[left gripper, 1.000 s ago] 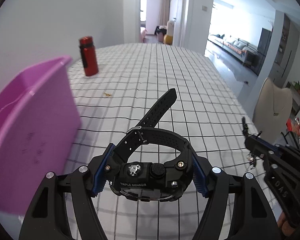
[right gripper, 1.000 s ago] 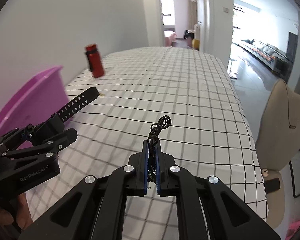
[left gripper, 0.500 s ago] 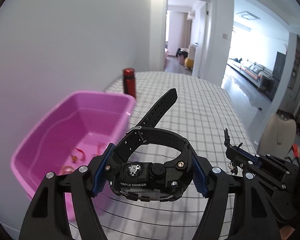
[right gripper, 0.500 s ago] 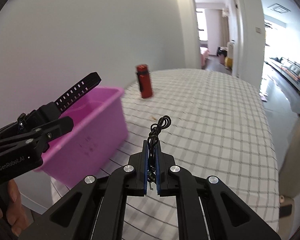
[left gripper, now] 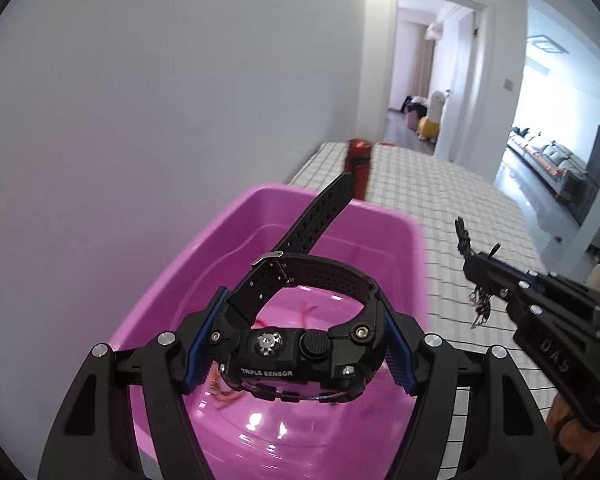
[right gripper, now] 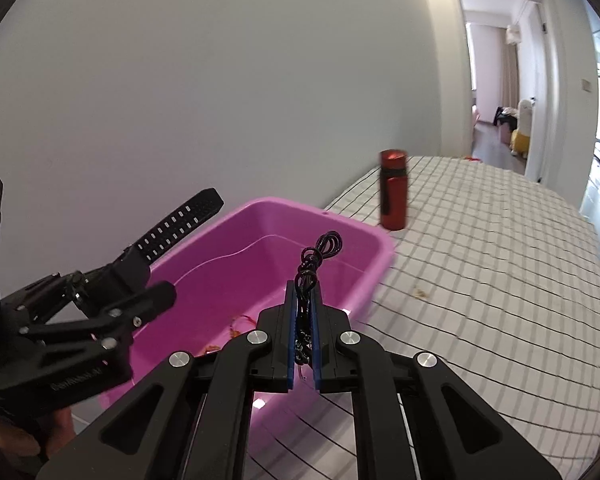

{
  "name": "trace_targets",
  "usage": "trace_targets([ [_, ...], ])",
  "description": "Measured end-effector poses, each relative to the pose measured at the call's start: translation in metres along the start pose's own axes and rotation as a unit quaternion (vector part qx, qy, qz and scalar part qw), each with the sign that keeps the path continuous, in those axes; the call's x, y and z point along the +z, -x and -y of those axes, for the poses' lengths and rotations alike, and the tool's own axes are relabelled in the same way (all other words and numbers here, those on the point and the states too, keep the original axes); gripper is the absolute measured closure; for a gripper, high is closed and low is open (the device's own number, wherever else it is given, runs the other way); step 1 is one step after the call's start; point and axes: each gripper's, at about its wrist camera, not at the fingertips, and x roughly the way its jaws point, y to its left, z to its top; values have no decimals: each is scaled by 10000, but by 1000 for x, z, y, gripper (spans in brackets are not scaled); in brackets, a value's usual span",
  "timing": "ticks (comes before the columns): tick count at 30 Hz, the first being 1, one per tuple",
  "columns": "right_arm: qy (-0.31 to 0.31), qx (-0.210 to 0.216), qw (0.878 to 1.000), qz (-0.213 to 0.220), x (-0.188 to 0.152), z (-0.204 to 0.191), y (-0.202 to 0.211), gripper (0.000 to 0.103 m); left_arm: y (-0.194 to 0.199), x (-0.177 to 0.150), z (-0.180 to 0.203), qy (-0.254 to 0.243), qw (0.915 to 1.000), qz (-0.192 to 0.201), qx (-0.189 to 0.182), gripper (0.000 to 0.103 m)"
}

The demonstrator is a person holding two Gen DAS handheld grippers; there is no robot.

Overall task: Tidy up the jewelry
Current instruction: 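Carry the watch and keychain over the pink tub, then open both tools to drop the watch and keychain into the pink tub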

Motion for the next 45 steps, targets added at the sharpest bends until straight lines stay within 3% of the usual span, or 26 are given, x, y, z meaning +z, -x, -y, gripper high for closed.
trace_targets([
  [9,10,193,9959,-879,17,-23,-82,97,-62,7,-36,189,9958,-893,-35,35],
  [15,32,92,9911,-1326,16,-33,-110,95,-95,13,-46,212,9902,-1380,-44,34],
  [17,0,14,9904,-1385,14,-32,-114,75,-99,13,-46,237,9887,-1478,-34,34],
  [19,-4,-132,9907,-1351,16,-29,-115,67,-98,10,-51,265,9893,-1437,27,30],
  [21,-26,-184,9910,-1325,17,-25,-113,64,-94,14,-53,268,9906,-1337,91,17],
  [23,-61,-233,9910,-1317,19,-21,-111,60,-91,17,-55,291,9913,-1282,92,14],
  [45,-196,-502,9868,-1527,8,-22,-84,44,-68,9,-59,443,9907,-1262,244,7],
])
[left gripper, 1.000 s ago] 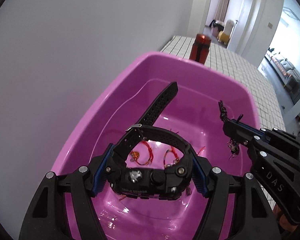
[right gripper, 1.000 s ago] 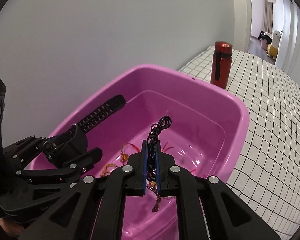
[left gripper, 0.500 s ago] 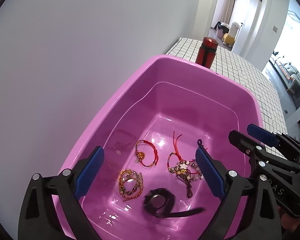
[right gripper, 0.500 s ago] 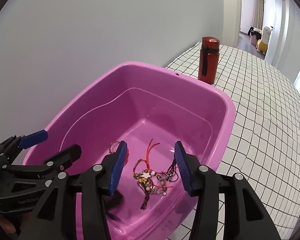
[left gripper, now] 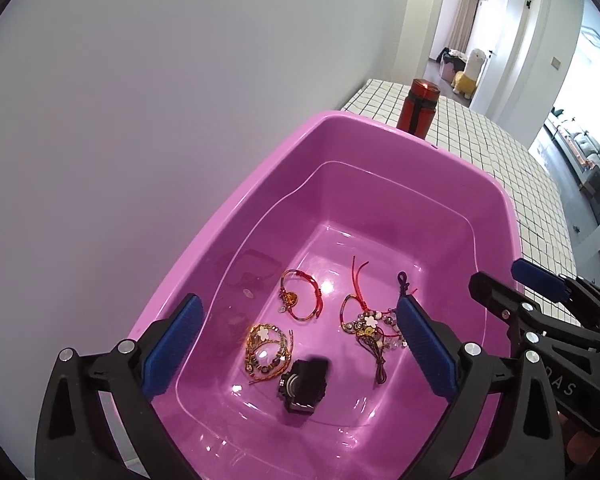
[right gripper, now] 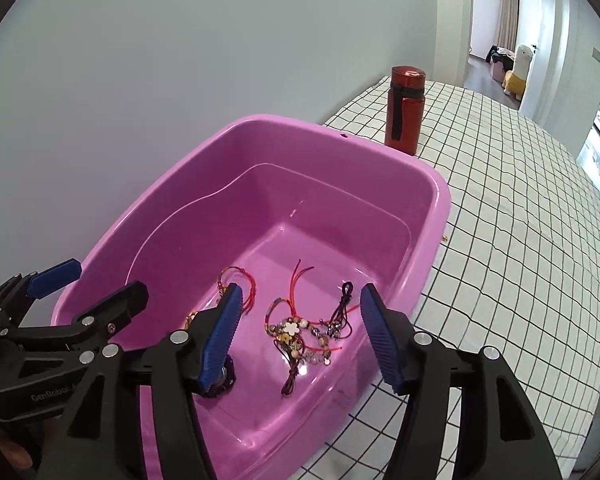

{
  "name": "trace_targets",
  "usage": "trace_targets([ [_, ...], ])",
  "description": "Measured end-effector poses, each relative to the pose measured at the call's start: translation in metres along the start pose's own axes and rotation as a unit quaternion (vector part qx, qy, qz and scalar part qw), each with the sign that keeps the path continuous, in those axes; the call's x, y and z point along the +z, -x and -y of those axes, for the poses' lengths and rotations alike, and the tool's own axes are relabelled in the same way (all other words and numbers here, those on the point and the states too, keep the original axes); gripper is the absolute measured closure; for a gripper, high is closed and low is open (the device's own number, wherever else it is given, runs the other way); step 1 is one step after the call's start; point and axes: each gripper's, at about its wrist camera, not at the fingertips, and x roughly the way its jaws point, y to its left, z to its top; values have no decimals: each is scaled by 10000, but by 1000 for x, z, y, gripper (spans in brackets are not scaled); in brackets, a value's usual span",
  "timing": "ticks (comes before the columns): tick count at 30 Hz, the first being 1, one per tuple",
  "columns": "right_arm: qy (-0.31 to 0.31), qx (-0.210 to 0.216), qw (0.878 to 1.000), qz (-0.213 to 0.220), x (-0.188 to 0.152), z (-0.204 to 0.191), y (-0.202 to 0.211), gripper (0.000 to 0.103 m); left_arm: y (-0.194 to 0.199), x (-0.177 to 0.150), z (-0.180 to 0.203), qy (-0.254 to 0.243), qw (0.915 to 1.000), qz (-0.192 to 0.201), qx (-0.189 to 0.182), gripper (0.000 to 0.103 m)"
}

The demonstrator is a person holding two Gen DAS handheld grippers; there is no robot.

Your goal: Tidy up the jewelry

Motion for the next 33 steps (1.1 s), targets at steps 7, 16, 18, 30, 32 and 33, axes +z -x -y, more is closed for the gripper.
trace_targets([
  [7,-104,-168,9997,-131,-8,-3,15,37,13,-5,-1,9,9999,-67,113,6],
  [16,-243,-483,9975,-447,-14,-4,25,35,20,-12,2,25,9995,-265,183,6],
  [18,-253,-497,9972,-493,-14,-5,28,35,24,-13,3,18,9995,-267,168,6],
  [30,-333,-591,9953,-685,-16,-3,40,35,37,-12,6,33,9993,-310,196,6],
  [32,-316,-600,9953,-689,-16,-3,41,35,37,-12,6,39,9993,-313,201,6],
  [33,-312,-606,9953,-688,-16,-3,42,35,38,-12,7,33,9993,-316,210,6],
])
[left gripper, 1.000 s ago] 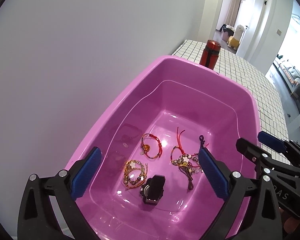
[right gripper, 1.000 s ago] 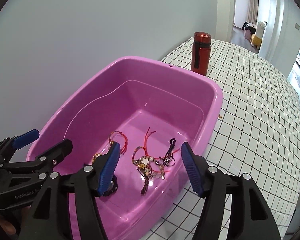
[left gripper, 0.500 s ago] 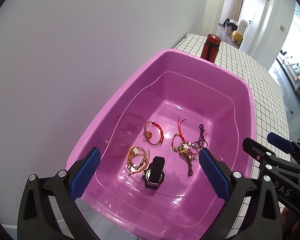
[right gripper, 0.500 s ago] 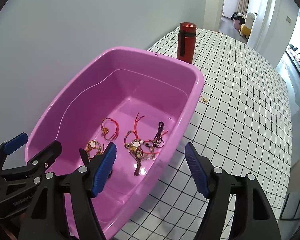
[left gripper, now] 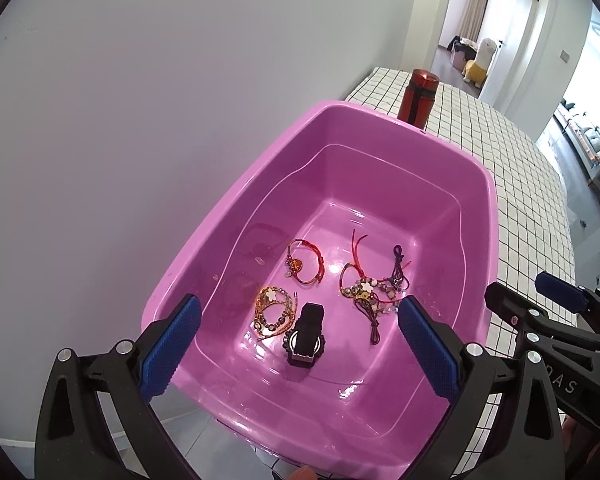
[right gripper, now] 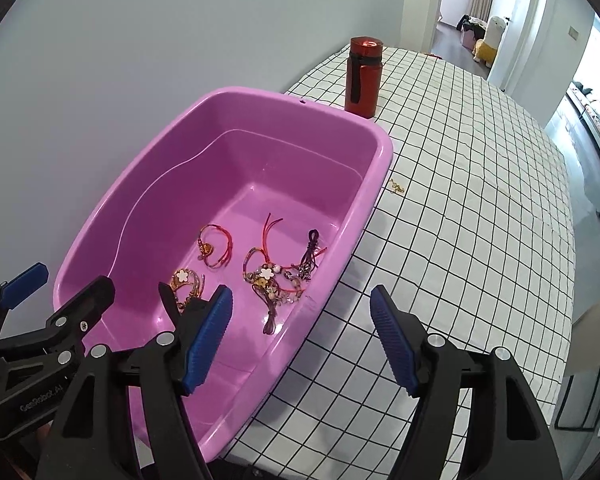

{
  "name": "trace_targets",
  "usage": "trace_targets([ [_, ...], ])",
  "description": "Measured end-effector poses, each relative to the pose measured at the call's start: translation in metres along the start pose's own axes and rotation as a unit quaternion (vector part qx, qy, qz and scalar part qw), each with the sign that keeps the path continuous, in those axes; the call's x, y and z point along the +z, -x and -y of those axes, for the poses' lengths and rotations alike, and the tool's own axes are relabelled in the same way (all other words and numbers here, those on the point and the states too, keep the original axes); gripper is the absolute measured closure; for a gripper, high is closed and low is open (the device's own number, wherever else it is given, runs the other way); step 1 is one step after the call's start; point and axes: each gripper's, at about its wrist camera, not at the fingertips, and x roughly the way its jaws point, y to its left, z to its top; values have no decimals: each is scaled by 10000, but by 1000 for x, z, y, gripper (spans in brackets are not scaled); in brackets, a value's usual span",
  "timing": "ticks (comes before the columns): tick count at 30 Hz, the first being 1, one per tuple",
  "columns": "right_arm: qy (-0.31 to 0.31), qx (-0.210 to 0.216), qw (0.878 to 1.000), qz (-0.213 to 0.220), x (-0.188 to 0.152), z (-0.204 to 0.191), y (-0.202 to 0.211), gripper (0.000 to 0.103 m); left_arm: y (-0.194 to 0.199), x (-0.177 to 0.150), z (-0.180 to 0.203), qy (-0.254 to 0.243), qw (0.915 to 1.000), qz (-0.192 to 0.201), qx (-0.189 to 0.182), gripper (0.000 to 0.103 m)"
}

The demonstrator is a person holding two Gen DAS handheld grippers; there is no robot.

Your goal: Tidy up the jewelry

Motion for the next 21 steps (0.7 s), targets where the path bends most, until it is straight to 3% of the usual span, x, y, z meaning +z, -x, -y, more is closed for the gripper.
trace_targets([
  [21,90,-1,9999,-89,3,3,3,35,6,0,6,22,10000,33,-10,6],
])
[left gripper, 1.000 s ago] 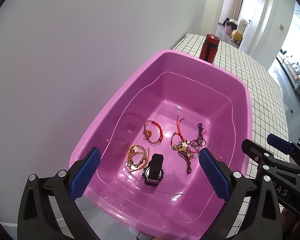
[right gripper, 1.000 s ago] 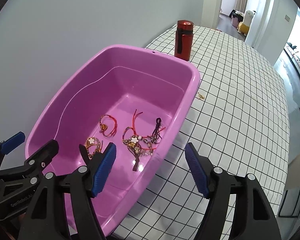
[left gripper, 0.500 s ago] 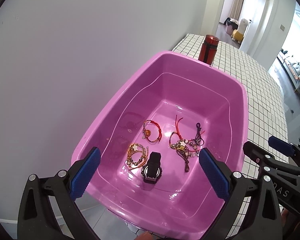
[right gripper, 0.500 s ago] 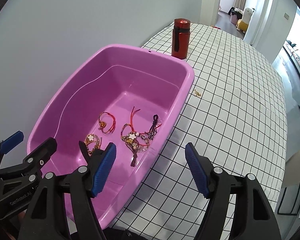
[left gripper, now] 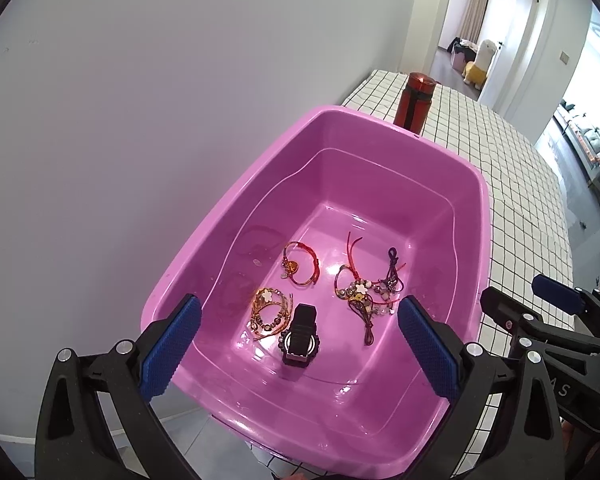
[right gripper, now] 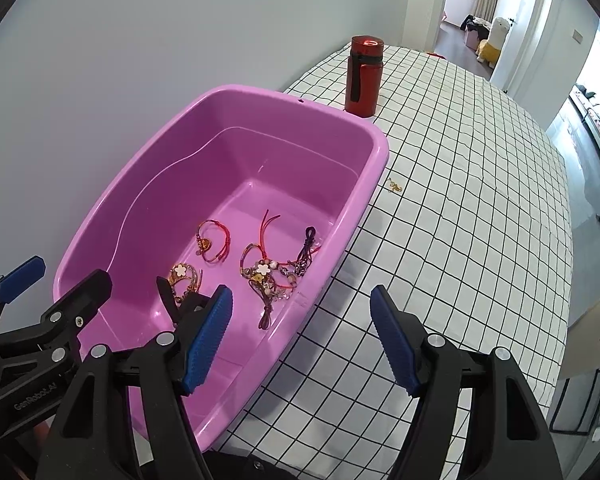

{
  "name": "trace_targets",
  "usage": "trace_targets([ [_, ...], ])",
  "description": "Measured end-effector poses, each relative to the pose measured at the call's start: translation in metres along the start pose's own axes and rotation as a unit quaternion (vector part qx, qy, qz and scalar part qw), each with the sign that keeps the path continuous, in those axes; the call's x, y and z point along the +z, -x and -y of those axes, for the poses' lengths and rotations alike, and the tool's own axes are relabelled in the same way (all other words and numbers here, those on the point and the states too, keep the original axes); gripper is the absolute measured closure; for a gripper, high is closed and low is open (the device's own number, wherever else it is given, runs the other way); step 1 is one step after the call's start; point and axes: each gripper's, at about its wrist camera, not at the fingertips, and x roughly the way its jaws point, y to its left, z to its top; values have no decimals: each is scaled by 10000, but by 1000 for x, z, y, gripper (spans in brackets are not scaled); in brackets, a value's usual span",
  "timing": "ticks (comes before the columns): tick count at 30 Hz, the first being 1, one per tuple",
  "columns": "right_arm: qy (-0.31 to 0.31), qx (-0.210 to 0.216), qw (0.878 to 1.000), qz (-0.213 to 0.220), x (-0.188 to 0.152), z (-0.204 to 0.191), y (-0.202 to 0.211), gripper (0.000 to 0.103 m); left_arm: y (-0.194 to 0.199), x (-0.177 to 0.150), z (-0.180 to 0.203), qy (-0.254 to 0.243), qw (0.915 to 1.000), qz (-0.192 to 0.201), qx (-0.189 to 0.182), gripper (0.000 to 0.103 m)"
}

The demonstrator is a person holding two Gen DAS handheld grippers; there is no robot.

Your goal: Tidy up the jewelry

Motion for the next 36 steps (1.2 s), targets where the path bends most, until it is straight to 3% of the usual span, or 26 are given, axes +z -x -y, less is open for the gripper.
trace_targets([
  [36,-3,-30,10000,-16,-6,-6,3,35,3,-1,-4,-89,10000,3,14,6],
])
